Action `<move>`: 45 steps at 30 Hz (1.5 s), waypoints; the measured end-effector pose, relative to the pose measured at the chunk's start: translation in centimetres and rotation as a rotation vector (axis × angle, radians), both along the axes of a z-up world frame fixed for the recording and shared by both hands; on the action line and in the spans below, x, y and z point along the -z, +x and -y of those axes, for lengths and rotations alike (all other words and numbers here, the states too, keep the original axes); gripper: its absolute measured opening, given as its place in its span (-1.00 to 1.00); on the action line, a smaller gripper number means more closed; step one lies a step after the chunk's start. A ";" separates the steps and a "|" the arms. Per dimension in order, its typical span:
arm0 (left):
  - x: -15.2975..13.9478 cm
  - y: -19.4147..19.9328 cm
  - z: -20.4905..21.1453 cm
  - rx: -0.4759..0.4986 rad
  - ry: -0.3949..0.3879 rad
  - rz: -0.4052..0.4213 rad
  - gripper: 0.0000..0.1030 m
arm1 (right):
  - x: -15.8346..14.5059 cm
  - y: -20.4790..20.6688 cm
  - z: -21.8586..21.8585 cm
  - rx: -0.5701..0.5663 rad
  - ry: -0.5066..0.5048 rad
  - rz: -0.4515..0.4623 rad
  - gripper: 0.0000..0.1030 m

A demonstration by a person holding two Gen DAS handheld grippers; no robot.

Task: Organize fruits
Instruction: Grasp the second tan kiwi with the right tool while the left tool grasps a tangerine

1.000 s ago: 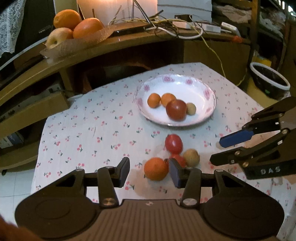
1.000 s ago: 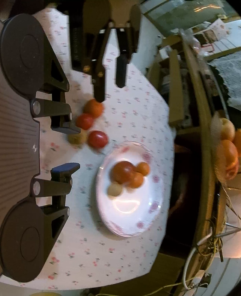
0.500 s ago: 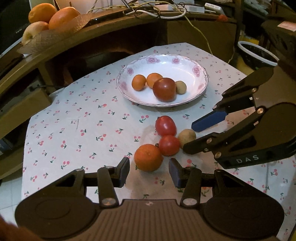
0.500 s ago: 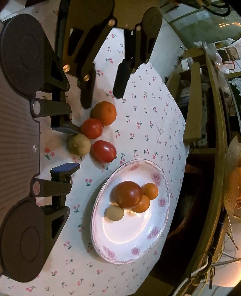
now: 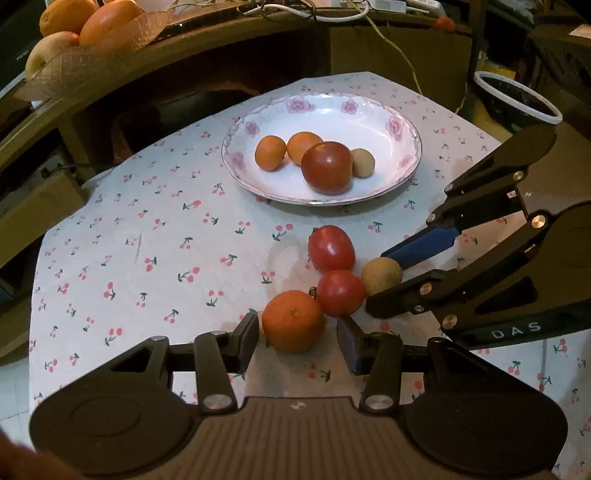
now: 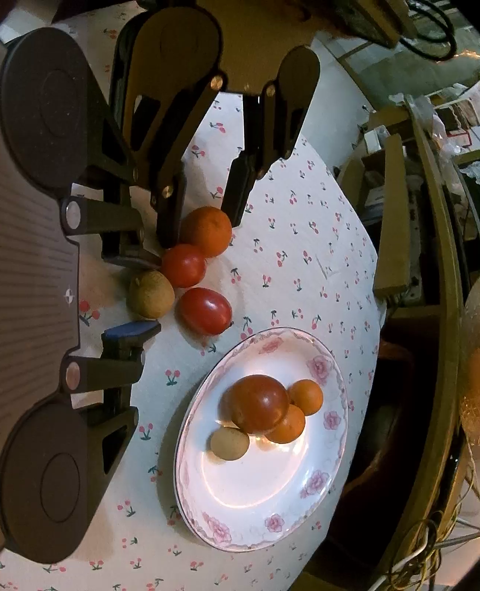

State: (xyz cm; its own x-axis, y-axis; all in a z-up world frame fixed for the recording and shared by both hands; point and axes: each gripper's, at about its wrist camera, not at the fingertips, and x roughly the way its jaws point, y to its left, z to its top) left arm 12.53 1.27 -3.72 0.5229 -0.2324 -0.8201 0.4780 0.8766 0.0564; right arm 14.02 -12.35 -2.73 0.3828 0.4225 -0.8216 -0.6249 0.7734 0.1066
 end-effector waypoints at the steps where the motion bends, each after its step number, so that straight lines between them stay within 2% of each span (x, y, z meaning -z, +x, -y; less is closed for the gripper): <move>1: 0.0 0.1 0.0 -0.003 -0.004 0.001 0.00 | 0.0 0.1 0.1 0.003 0.003 -0.003 -0.42; 12: -0.6 -1.0 -0.5 -0.011 -0.015 -0.012 -0.18 | -0.9 -0.2 1.4 0.032 -0.027 -0.008 -0.46; 15: -1.0 -1.7 -0.8 -0.007 -0.028 -0.014 -0.18 | -1.2 -0.5 2.5 0.046 -0.027 -0.004 -0.46; 18: -0.7 -1.9 -0.5 -0.002 -0.007 -0.001 -0.18 | -1.1 -0.9 3.1 0.045 -0.036 -0.001 -0.46; 22: -0.7 -1.1 -0.5 -0.014 -0.010 0.015 -0.17 | -0.6 -1.0 3.1 0.046 -0.056 -0.004 -0.46; 27: 0.1 -0.2 -0.1 -0.004 0.024 0.033 -0.08 | -0.4 -0.5 3.2 0.057 -0.036 -0.010 -0.45; 31: 0.2 0.0 -0.2 -0.005 0.010 0.039 -0.08 | -0.3 -0.8 3.2 0.046 -0.040 -0.004 -0.44; 33: 0.2 -0.1 -0.1 -0.008 0.004 0.032 -0.21 | -0.4 -0.8 3.3 0.049 -0.037 -0.006 -0.44; 38: -0.1 -0.7 0.1 -0.024 -0.010 0.020 -0.26 | -0.4 -0.7 3.3 0.047 -0.040 -0.001 -0.46; 45: -1.2 -2.8 0.8 0.036 -0.036 0.013 -0.26 | -1.0 -1.5 3.2 0.025 -0.059 0.001 -0.46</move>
